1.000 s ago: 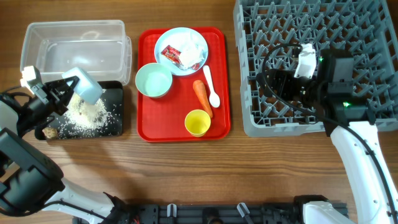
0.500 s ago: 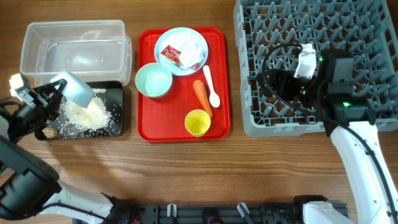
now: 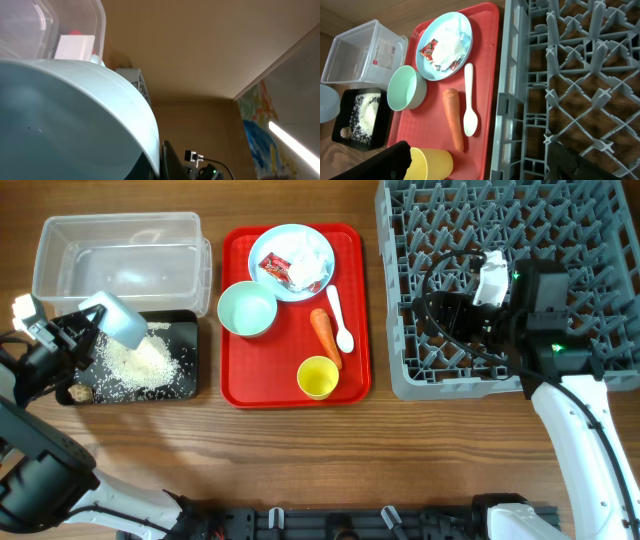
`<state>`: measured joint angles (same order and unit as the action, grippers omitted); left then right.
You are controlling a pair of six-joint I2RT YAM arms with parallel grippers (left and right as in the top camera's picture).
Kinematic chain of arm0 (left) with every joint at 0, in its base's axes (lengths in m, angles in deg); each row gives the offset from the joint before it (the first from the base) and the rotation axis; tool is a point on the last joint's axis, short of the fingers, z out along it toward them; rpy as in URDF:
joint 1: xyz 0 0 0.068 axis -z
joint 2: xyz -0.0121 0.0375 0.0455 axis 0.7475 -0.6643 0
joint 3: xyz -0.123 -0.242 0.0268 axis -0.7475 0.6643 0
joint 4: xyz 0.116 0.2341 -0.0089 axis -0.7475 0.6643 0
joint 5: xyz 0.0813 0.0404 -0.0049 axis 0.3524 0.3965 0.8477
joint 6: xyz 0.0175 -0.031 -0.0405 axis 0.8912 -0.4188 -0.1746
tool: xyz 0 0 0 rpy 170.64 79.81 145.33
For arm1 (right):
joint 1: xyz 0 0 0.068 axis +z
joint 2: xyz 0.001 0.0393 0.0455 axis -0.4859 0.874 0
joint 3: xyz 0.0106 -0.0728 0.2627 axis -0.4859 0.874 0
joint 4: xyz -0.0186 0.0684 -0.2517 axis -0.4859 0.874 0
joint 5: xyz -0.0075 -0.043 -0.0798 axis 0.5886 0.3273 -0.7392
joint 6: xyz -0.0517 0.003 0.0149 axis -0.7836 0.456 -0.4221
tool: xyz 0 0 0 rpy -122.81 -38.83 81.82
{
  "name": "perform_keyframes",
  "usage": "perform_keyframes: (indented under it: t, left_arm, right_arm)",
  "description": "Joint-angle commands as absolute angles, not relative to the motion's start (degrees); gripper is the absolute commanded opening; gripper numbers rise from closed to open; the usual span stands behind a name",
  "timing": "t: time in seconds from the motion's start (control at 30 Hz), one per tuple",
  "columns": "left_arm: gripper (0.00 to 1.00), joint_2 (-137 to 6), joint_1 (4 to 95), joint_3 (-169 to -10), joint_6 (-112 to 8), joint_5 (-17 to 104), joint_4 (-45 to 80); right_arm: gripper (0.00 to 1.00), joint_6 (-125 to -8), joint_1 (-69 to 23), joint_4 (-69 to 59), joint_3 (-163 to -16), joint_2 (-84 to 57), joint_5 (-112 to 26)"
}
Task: Sort waste into correct bins and load items into the dishwasher rack
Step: 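Carry the blue bowl right and set it on the red tray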
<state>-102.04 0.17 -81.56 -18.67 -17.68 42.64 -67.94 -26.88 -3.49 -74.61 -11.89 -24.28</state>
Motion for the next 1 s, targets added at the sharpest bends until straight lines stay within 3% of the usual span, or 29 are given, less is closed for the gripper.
perform_keyframes:
  t: [0.0,0.23,0.47,0.63,0.77,0.97]
  left_arm:
    - [0.04,-98.3,3.9,-82.2,-19.0,-19.4,41.5]
    - [0.04,-86.9,16.8,-86.4,-19.0,-6.6,39.2]
    - [0.04,-81.4,43.2,-86.5,-21.7,32.5,38.0]
    - [0.04,-85.0,59.2,-84.9,-31.5,56.3,38.2]
    - [0.04,-88.9,64.7,-83.8,-38.4,63.5,38.2]
    - [0.04,-94.6,69.0,-83.3,-42.1,63.6,38.5]
  right_arm:
    - [0.89,-67.5,-26.7,-3.6,-75.1,-11.1,-24.2]
    - [0.89,-66.4,-26.7,-3.6,-75.1,-11.1,-24.2]
    - [0.89,-66.4,-26.7,-3.4,-75.1,-11.1,-24.2]
    - [0.90,-66.4,-26.7,-3.1,-75.1,-11.1,-24.2]
    - [0.89,-66.5,-26.7,-2.9,-75.1,-11.1,-24.3]
    - [0.90,-66.6,-26.7,-2.9,-75.1,-11.1,-24.3]
